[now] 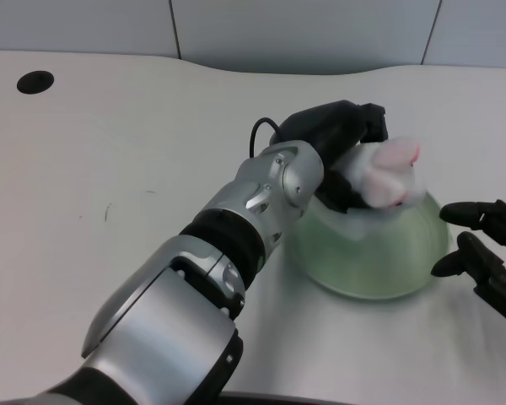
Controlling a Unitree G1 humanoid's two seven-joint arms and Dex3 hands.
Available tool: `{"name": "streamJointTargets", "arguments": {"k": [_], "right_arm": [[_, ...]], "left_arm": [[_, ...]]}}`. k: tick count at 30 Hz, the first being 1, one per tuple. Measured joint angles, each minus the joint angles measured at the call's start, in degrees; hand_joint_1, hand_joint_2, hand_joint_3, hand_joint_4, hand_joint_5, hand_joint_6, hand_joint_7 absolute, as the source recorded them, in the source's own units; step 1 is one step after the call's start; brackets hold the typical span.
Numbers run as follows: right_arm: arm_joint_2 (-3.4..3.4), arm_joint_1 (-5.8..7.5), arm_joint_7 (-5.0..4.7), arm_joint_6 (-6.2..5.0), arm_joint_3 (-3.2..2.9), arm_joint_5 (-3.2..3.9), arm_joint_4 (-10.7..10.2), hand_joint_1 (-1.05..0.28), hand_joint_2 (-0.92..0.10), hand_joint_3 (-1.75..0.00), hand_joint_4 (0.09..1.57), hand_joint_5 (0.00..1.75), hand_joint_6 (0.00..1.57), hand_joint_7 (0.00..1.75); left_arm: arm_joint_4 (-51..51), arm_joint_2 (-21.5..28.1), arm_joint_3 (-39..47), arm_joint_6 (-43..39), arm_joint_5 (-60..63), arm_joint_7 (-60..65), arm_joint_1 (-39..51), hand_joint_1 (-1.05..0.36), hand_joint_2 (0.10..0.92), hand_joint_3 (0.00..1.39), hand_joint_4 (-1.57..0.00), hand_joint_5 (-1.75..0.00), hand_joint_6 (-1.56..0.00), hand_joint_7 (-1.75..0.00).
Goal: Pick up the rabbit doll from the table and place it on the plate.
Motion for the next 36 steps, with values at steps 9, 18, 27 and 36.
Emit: {"name": "streamJointTargets", "arguments": {"k": [9, 18, 27, 36], "right_arm": [[0.68, 0.91, -0.57, -0.18, 1.17, -0.36, -2.0, -0.29, -0.92, -0.54, 0.25, 1.56, 0.23, 1.19], [0.72, 1.23, -0.73, -1.51, 1.94, -1.19, -1.97, -0.3, -0.92, -0.53, 0.27, 1.57, 0.24, 1.2], [1.06, 1.39, -0.29, -2.58, 1.98, -1.38, -1.91, -0.32, -0.92, -0.52, 0.28, 1.58, 0.25, 1.2], [1.06, 1.43, -0.08, -2.59, 1.97, -1.45, -1.5, -0.3, -0.92, -0.53, 0.27, 1.6, 0.25, 1.2]], "left_arm": [[0.34, -0.01, -2.83, -0.02, 2.76, 0.68, 0.56, -0.18, 0.527, 0.69, -0.85, -1.75, -0.64, -1.75], [0.48, -0.01, -2.25, -0.24, 2.2, -3.69, 0.57, -0.57, 0.841, 0.01, -0.11, -0.98, -0.31, -0.68], [0.92, -0.15, -3.44, 3.48, 3.4, -2.75, 0.57, -0.72, 0.89, 0.0, 0.0, -0.34, -0.09, -0.23], [0.95, -0.13, -3.23, 5.2, 3.33, -2.44, 0.55, -0.78, 0.907, 0.01, 0.0, -0.01, -0.03, -0.1]]}}
